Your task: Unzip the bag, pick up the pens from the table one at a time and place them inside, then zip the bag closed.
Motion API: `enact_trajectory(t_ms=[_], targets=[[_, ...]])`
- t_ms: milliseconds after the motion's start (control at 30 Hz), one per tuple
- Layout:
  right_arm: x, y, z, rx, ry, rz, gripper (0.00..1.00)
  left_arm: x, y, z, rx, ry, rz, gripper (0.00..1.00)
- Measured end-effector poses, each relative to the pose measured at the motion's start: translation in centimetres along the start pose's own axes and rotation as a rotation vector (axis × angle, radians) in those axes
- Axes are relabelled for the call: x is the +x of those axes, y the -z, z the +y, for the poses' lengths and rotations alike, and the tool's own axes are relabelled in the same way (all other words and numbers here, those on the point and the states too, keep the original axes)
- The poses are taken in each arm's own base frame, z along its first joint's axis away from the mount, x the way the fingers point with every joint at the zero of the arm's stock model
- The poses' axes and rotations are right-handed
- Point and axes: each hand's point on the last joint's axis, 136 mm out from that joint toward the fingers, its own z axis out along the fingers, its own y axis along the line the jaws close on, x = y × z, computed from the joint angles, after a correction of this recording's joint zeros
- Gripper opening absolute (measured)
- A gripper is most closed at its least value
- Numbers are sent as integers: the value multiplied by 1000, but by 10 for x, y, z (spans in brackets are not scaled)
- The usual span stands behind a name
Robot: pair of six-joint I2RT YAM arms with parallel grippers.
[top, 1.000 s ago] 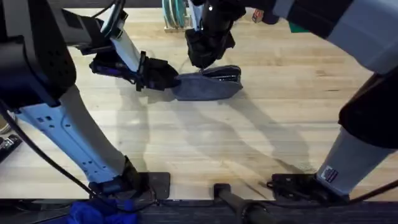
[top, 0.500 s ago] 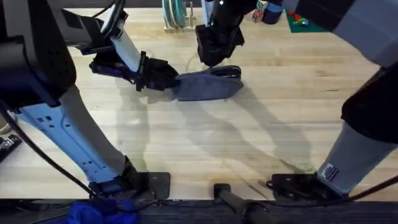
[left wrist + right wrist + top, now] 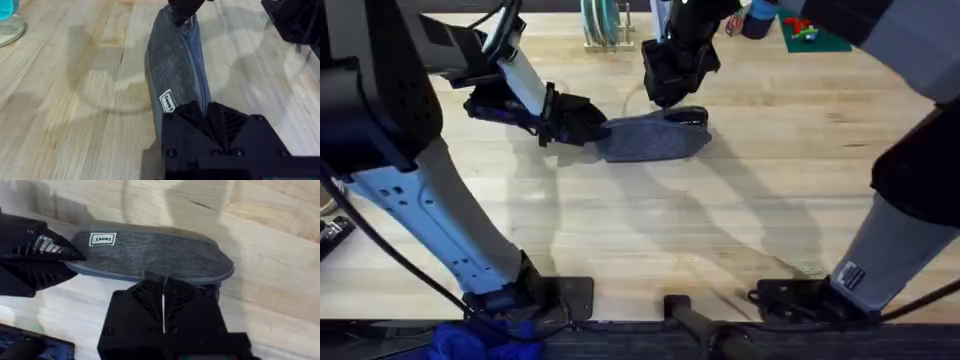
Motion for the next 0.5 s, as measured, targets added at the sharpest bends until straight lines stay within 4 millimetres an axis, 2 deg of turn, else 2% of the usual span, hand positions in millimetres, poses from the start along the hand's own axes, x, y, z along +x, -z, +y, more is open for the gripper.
enact_trajectory(t_ms=[500], targets=[[-3, 0, 0, -3, 80, -12, 33, 2, 0, 4, -10, -27, 4, 42]])
